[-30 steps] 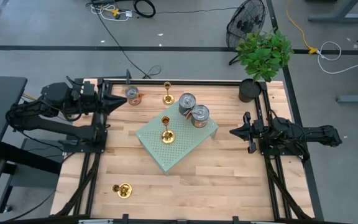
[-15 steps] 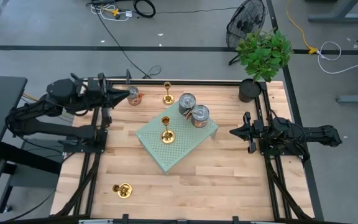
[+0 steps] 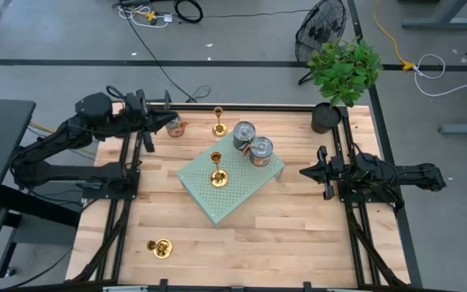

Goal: Pick & Place candle stick holders
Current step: Put the silver scented candle on the shelf

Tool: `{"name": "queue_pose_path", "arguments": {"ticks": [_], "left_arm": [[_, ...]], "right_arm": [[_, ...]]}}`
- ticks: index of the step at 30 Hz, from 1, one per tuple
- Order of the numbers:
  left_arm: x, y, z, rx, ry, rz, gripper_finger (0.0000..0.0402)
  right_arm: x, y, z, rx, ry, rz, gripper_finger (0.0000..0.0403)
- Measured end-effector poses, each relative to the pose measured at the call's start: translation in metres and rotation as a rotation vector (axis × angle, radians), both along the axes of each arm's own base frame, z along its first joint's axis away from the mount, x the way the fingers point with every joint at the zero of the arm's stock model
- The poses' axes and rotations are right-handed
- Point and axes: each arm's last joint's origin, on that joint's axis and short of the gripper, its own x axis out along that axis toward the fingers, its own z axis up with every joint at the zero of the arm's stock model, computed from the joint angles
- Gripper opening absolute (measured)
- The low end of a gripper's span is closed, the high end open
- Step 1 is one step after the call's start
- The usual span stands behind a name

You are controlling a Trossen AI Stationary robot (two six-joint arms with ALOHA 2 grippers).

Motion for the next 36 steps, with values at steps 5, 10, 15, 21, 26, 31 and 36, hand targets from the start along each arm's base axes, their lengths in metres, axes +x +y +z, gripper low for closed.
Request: {"name": "queue_pose_path", "arguments": {"ticks": [5, 10, 15, 21, 26, 31, 36], "left_arm": [[-0.002, 0.011, -0.001, -0.004, 0.008, 0.056, 0.0026], [-0.007, 0.021, -0.001, -0.003, 0.006, 0.135, 0.0026], [-0.013, 0.031, -0.001, 0.018, 0.016, 0.212, 0.0026], [-0.02, 0.041, -0.001, 0.041, 0.031, 0.296, 0.0026], [-0.026, 0.048, -0.003, 0.031, 0.051, 0.364, 0.0026], [-0.03, 0.052, -0.005, 0.018, 0.072, 0.403, 0.0026], [-0.031, 0.053, -0.008, 0.03, 0.109, 0.409, 0.0026]], "right_arm": [[0.0, 0.0, 0.0, 0.0, 0.0, 0.0, 0.0003], [0.0, 0.0, 0.0, 0.0, 0.0, 0.0, 0.0003], [0.0, 0.0, 0.0, 0.0, 0.0, 0.0, 0.0003], [0.0, 0.0, 0.0, 0.0, 0.0, 0.0, 0.0003], [0.0, 0.0, 0.0, 0.0, 0.0, 0.0, 0.0003], [0.0, 0.0, 0.0, 0.0, 0.0, 0.0, 0.0003], [0.0, 0.0, 0.0, 0.0, 0.0, 0.0, 0.0003]]}}
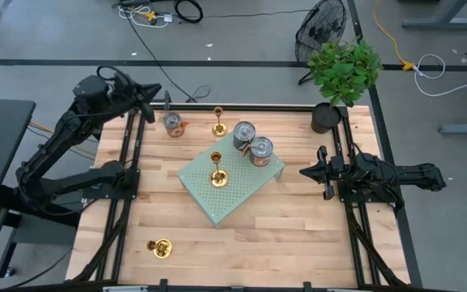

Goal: Pick & Place candle stick holders
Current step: Put the silver scented candle on the shelf

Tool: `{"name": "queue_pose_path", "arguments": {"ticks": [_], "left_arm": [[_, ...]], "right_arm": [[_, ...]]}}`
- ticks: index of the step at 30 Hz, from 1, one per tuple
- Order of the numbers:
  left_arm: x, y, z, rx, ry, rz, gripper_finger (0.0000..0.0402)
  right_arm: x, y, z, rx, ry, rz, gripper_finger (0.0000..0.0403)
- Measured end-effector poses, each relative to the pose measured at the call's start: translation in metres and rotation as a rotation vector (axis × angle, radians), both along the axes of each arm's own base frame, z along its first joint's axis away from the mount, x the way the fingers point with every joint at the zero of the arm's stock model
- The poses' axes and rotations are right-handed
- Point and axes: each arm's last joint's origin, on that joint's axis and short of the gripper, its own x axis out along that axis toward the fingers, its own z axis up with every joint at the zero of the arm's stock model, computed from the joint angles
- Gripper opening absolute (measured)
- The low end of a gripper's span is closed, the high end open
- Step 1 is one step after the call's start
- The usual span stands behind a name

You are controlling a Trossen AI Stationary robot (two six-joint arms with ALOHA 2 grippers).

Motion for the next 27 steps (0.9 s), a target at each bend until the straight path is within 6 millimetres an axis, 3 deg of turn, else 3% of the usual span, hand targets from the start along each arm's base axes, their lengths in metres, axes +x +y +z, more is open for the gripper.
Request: {"name": "queue_pose_path", "arguments": {"ticks": [15, 27], "left_arm": [[-0.001, 0.001, -0.009, -0.01, 0.125, 0.036, 0.0032], [0.0, 0.002, -0.02, -0.083, 0.206, 0.036, 0.0164]], "right_arm": [[0.0, 0.0, 0.0, 0.0, 0.0, 0.0, 0.0003], [0.0, 0.0, 0.0, 0.0, 0.0, 0.0, 0.0003]]}}
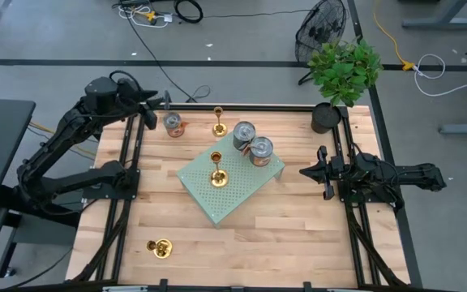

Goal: Pick & Place candle stick holders
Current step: Put the silver scented candle on the shelf

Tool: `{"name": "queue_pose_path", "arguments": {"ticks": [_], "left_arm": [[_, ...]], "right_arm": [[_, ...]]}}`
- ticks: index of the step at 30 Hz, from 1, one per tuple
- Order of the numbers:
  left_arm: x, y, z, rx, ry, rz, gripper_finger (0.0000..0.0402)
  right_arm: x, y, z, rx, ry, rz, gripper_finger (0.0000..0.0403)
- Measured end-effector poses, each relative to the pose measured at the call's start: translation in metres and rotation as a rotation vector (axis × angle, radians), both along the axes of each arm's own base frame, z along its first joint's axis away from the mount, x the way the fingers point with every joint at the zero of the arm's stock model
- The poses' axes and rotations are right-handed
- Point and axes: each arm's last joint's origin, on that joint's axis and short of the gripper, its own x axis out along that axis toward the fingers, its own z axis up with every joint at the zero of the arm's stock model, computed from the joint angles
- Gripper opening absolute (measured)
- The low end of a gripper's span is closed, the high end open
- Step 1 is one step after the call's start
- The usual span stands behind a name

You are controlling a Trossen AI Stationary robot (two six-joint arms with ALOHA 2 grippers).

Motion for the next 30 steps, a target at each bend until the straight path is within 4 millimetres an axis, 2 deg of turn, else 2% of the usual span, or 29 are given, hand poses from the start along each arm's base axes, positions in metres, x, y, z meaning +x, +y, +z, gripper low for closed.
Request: {"name": "queue_pose_path", "arguments": {"ticks": [12, 30], "left_arm": [[-0.001, -0.001, -0.005, -0.039, 0.037, 0.002, 0.0264], [0.001, 0.003, -0.011, -0.079, 0.073, 0.058, 0.0352]], "right_arm": [[0.0, 0.0, 0.0, 0.0, 0.0, 0.0, 0.0003], [0.0, 0.0, 0.0, 0.0, 0.0, 0.0, 0.0003]]}}
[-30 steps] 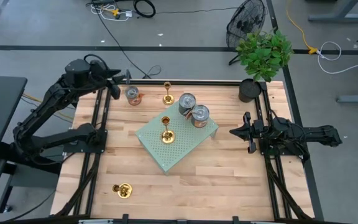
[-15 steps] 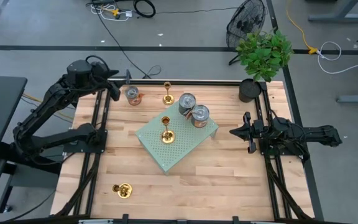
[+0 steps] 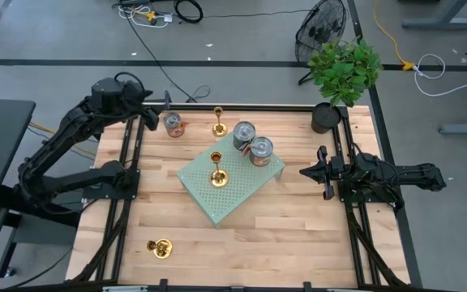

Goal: Pick & Place candle stick holders
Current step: Put the silver scented candle on the shelf

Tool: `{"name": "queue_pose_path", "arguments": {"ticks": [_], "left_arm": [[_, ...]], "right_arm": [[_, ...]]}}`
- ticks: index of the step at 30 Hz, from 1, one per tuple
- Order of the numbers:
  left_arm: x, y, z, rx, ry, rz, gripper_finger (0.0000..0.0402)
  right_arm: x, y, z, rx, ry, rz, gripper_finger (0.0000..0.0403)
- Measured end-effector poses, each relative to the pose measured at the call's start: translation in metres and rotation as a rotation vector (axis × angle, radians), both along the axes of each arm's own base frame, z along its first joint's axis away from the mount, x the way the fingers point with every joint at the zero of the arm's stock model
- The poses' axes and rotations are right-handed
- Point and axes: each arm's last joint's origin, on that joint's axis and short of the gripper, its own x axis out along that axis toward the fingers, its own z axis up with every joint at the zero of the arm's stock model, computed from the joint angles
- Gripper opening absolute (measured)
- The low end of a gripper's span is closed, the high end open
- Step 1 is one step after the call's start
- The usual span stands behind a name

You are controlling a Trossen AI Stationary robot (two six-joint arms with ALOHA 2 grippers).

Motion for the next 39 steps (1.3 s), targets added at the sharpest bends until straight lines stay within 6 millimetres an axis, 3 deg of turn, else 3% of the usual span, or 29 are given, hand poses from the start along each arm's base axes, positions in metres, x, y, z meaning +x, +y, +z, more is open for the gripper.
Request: {"name": "queue_pose_path", "arguments": {"ticks": [20, 33, 39], "left_arm": [[0.002, 0.002, -0.011, -0.073, 0.074, 0.0, 0.0367], [0.007, 0.005, -0.064, -0.193, 0.189, -0.012, 0.0367], [0.008, 0.006, -0.075, -0.21, 0.203, -0.014, 0.0367]], "right_arm": [[0.0, 0.0, 0.0, 0.0, 0.0, 0.0, 0.0003], [0.0, 0.0, 0.0, 0.0, 0.0, 0.0, 0.0003], [0.0, 0.0, 0.0, 0.0, 0.0, 0.0, 0.0003]]}}
